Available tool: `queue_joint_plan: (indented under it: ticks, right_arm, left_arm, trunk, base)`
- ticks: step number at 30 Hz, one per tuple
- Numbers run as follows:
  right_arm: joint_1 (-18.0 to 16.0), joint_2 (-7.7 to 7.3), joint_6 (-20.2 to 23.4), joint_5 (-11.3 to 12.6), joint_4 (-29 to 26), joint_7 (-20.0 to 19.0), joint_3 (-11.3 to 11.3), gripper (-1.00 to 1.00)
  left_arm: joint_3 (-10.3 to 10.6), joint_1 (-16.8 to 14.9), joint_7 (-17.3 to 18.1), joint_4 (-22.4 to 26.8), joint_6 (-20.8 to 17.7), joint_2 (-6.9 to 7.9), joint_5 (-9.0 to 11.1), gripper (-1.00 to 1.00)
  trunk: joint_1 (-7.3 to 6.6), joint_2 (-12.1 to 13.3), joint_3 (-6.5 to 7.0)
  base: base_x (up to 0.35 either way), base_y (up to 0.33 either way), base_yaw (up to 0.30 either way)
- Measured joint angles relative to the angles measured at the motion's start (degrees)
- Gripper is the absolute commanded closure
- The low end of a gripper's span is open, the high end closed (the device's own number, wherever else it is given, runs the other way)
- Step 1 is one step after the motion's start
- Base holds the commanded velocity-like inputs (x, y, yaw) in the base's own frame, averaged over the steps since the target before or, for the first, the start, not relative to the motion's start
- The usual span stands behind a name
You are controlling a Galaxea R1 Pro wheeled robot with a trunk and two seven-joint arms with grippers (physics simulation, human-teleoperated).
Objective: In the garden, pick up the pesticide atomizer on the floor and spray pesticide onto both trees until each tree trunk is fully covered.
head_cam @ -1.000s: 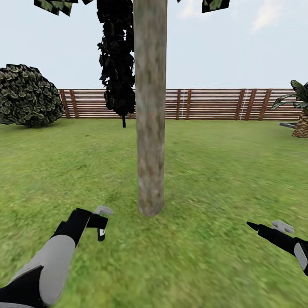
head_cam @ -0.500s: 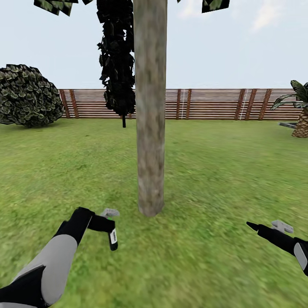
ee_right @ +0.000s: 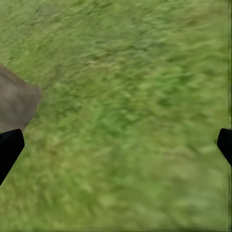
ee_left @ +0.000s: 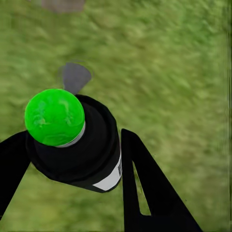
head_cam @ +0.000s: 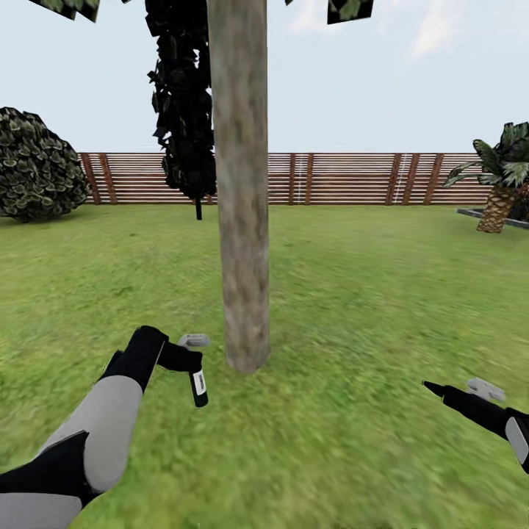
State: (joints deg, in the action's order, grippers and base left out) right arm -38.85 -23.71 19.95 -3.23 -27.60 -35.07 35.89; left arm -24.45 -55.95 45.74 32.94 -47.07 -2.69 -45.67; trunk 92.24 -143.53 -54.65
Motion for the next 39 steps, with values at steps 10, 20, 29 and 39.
queue_joint_plan:
  ticks: [10,20,29,39]
  right_arm:
    - [0.0,-0.33,0.01,-0.03,0.0,0.0,0.06,-1.0]
    - [0.0,-0.46,0.01,-0.03,0.0,0.02,0.04,-1.0]
    - [0.0,-0.29,0.09,-0.2,-11.87,0.0,-0.29,-1.0]
    - [0.0,-0.3,0.14,-0.15,-11.87,0.0,-0.29,-1.0]
  left_arm:
    - [0.05,0.06,-0.08,0.02,0.1,-1.41,-4.28,1.0]
    - [0.02,0.49,-0.03,-2.42,0.07,-1.36,-5.06,1.0]
    - [-0.07,0.53,-0.05,-4.91,0.05,-1.17,-8.76,1.0]
    - [-0.07,0.54,-0.04,-4.98,0.06,-1.17,-8.78,1.0]
  trunk:
    - [0.0,0.0,0.0]
    - [0.0,0.0,0.0]
    - [0.0,0.0,0.0]
    - [0.0,0.0,0.0]
  base:
    - [0.253,0.0,-0.056]
    - [0.005,0.0,0.0]
    - [0.0,0.0,-0.026]
    - [0.0,0.0,-0.148]
